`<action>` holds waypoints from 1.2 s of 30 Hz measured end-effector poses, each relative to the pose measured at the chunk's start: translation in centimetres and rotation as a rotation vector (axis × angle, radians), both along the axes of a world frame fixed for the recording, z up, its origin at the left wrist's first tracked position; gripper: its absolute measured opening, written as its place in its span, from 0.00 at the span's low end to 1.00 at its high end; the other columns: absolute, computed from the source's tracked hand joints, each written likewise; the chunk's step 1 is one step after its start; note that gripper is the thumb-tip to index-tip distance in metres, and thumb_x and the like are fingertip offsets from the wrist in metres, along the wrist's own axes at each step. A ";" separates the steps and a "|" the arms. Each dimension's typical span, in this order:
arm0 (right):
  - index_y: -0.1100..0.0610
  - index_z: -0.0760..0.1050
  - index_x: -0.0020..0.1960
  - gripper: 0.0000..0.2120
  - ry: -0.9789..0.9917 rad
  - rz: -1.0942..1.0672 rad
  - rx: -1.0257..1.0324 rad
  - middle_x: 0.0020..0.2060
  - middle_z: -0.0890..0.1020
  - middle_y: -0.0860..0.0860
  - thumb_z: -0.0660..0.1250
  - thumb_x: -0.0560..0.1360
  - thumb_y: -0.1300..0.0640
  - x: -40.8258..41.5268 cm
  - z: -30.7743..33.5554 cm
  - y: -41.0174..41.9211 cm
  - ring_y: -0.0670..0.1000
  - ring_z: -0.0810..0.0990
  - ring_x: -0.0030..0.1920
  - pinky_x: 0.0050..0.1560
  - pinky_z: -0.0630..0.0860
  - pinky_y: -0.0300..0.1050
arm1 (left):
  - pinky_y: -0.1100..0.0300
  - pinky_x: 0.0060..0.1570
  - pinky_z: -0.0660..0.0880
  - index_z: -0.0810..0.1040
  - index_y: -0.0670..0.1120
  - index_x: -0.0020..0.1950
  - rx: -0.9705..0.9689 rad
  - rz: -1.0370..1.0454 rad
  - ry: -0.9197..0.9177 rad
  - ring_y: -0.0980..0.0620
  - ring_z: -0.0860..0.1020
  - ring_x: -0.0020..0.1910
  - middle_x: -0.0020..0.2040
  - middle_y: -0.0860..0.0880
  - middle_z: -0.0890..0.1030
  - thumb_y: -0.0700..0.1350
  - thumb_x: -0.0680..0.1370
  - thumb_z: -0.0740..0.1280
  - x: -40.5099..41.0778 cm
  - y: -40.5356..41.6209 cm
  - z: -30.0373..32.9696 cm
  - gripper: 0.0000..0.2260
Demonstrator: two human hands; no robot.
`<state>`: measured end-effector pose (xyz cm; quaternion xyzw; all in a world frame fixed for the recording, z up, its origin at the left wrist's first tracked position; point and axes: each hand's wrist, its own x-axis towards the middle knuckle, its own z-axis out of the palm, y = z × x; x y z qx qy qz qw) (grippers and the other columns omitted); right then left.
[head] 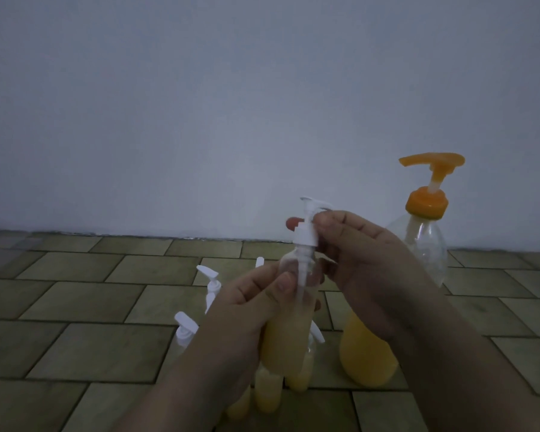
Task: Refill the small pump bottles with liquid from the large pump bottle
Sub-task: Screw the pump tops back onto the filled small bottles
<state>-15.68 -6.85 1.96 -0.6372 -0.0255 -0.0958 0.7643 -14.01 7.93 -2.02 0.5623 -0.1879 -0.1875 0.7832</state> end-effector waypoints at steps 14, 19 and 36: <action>0.58 0.83 0.45 0.09 0.052 0.191 0.154 0.44 0.85 0.55 0.68 0.67 0.58 0.0 0.4 0.0 0.50 0.83 0.39 0.41 0.78 0.47 | 0.54 0.37 0.78 0.81 0.38 0.54 -0.161 -0.215 0.227 0.46 0.80 0.39 0.45 0.40 0.82 0.50 0.70 0.72 0.0 0.3 0.7 0.19; 0.58 0.82 0.49 0.11 0.024 0.431 0.381 0.44 0.84 0.54 0.69 0.68 0.57 0.2 -0.2 -0.7 0.50 0.83 0.43 0.40 0.79 0.43 | 0.52 0.41 0.76 0.68 0.36 0.68 -0.426 -0.473 0.449 0.44 0.79 0.41 0.49 0.39 0.79 0.50 0.72 0.73 0.2 0.0 0.0 0.31; 0.56 0.84 0.38 0.11 0.028 -0.046 -0.108 0.40 0.84 0.52 0.69 0.62 0.49 0.1 0.6 -1.0 0.52 0.78 0.46 0.62 0.70 0.58 | 0.53 0.44 0.81 0.83 0.42 0.49 0.007 -0.168 0.059 0.43 0.82 0.43 0.45 0.41 0.83 0.57 0.70 0.68 -0.4 -0.3 0.0 0.20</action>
